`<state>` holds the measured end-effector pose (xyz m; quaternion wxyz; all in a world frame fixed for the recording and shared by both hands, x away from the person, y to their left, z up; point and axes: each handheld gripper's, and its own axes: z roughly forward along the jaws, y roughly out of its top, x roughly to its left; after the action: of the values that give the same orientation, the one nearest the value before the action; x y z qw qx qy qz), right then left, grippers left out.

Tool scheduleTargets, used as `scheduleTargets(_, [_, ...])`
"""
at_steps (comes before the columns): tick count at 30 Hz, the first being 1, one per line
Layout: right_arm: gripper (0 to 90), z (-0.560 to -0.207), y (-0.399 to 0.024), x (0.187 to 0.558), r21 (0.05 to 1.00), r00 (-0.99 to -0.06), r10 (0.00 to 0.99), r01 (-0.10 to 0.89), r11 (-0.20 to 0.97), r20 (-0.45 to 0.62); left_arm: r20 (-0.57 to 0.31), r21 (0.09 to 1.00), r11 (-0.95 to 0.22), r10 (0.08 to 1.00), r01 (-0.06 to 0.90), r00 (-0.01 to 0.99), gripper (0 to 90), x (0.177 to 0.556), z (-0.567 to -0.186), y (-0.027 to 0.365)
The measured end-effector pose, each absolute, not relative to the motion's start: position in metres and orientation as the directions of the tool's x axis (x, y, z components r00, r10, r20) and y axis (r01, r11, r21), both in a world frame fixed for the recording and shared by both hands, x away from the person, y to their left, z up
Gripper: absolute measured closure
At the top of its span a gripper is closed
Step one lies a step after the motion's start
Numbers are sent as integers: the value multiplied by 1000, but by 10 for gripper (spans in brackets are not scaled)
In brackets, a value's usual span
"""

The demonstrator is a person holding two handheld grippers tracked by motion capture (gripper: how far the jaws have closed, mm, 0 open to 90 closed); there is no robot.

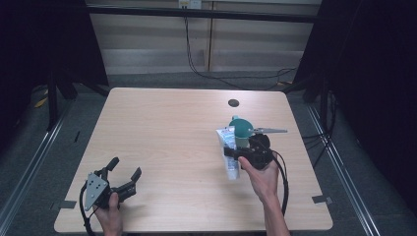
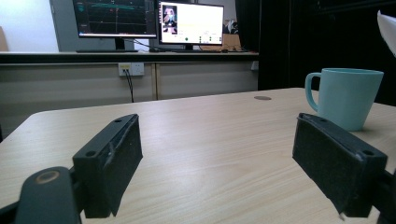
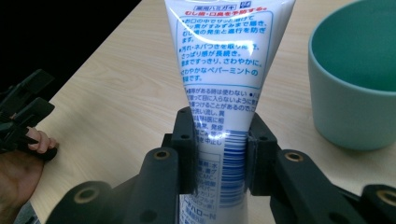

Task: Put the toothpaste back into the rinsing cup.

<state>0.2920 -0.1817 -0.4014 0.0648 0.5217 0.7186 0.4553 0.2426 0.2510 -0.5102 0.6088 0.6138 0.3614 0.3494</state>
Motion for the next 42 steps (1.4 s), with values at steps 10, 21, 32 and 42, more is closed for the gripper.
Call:
scheduleTargets(10, [706, -398, -185, 291, 749, -445, 800, 662, -8, 403, -8, 1000, 0, 870, 17, 494, 156, 243, -510, 251])
scheduleTargets(21, [706, -384, -184, 289, 810, -472, 795, 585, -41, 381, -8, 1000, 0, 870, 17, 494, 156, 243, -510, 251])
scheduleTargets(32, [706, -376, -185, 291, 848, -485, 792, 524, -76, 370, -9, 1000, 1, 870, 17, 494, 157, 243, -510, 251])
scheduleTargets(42, [706, -372, -185, 293, 884, -492, 792, 450, -124, 361, -8, 1000, 0, 869, 17, 494, 157, 243, -510, 251])
